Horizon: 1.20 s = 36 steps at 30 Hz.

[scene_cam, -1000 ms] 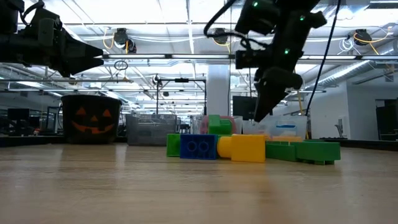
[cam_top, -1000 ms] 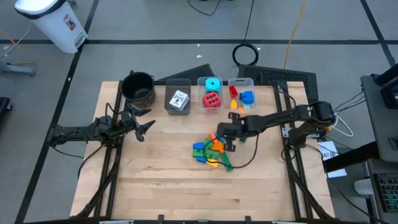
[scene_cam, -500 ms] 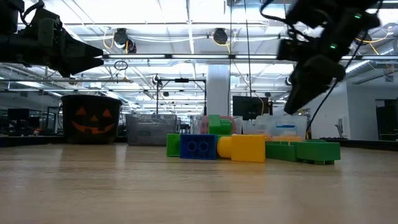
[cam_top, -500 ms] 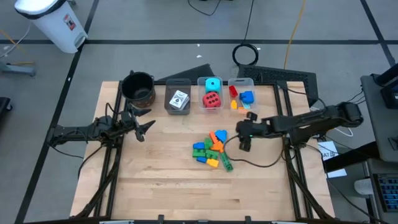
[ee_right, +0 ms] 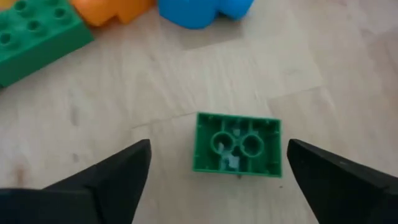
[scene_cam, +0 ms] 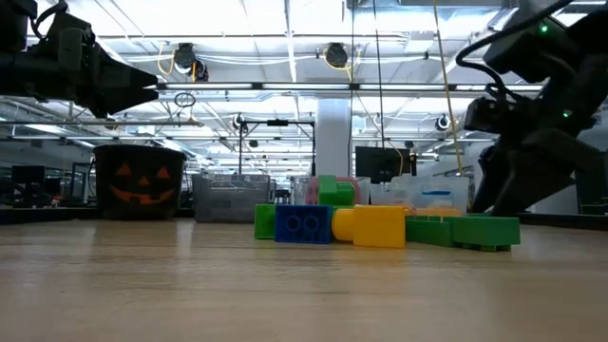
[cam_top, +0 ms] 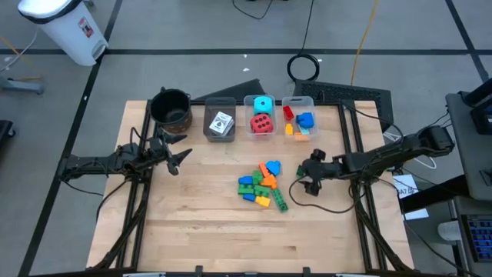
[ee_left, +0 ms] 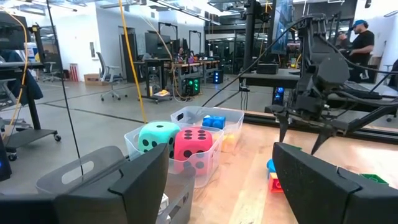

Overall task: Pick & Place Toys
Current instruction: Put the green block into the right transparent bin

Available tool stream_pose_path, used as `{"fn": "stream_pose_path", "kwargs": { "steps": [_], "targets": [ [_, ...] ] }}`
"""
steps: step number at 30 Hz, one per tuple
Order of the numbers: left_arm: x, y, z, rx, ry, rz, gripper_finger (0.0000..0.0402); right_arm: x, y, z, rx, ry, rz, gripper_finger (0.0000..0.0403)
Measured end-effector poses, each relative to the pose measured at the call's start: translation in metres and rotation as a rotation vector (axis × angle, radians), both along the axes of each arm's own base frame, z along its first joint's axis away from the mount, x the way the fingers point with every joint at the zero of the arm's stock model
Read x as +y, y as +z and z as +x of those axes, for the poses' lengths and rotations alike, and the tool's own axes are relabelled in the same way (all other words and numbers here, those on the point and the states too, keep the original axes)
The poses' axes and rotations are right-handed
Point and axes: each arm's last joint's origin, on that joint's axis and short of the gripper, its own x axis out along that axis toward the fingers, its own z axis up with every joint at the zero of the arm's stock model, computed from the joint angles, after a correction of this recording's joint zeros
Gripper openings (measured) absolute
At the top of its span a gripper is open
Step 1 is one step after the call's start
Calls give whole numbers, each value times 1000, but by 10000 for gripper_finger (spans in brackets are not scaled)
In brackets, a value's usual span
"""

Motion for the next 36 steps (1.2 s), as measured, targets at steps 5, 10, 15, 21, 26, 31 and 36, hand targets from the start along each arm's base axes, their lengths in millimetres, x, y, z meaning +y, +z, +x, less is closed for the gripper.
{"fn": "stream_pose_path", "kwargs": {
  "steps": [5, 10, 15, 21, 26, 31, 36],
  "targets": [
    [0, 0, 0, 1, 0, 0, 292, -4, -7, -3, -25, -43, -10, 358],
    [0, 0, 0, 0, 0, 0, 292, -6, -14, -5, -69, -56, 1, 342],
    [0, 0, 0, 1, 0, 0, 292, -10, -18, -8, -54, -85, 6, 317],
    [0, 0, 0, 0, 0, 0, 292, -10, -20, -10, -51, -98, 15, 267],
    [0, 0, 0, 0, 0, 0, 292, -10, -20, -10, -47, -84, 3, 218],
    [0, 0, 0, 0, 0, 0, 292, -10, -20, -10, -47, -74, -4, 183],
    [0, 0, 0, 0, 0, 0, 292, -10, -20, -10, -46, -65, -10, 192]
  ]
}}
